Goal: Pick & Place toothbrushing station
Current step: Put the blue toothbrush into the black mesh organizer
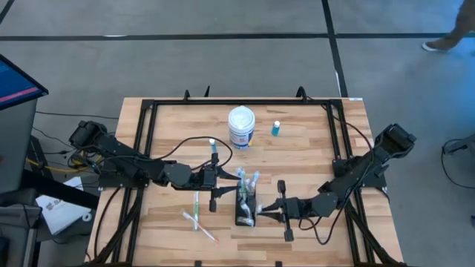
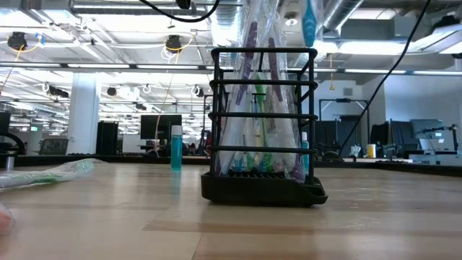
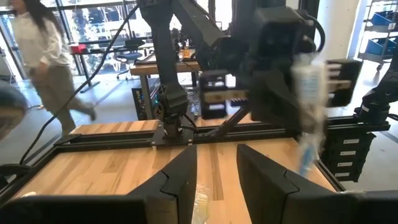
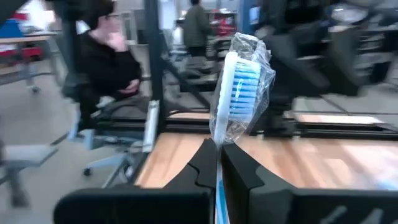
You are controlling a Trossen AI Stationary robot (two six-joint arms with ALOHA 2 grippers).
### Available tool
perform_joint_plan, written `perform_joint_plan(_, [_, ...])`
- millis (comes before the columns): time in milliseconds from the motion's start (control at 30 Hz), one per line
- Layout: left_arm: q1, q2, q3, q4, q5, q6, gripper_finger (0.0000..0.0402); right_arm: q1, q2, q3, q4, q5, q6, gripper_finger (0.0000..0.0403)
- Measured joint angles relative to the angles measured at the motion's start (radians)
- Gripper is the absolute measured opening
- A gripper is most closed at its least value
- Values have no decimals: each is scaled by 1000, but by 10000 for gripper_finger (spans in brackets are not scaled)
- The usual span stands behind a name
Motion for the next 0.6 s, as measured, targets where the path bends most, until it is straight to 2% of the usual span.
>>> perform_joint_plan(300, [0,0,0,0,0,0,108,-6,57,0,99,-41,-25,0])
perform_joint_plan(600, [0,0,0,0,0,0,108,-23,61,0,102,-88,-17,0])
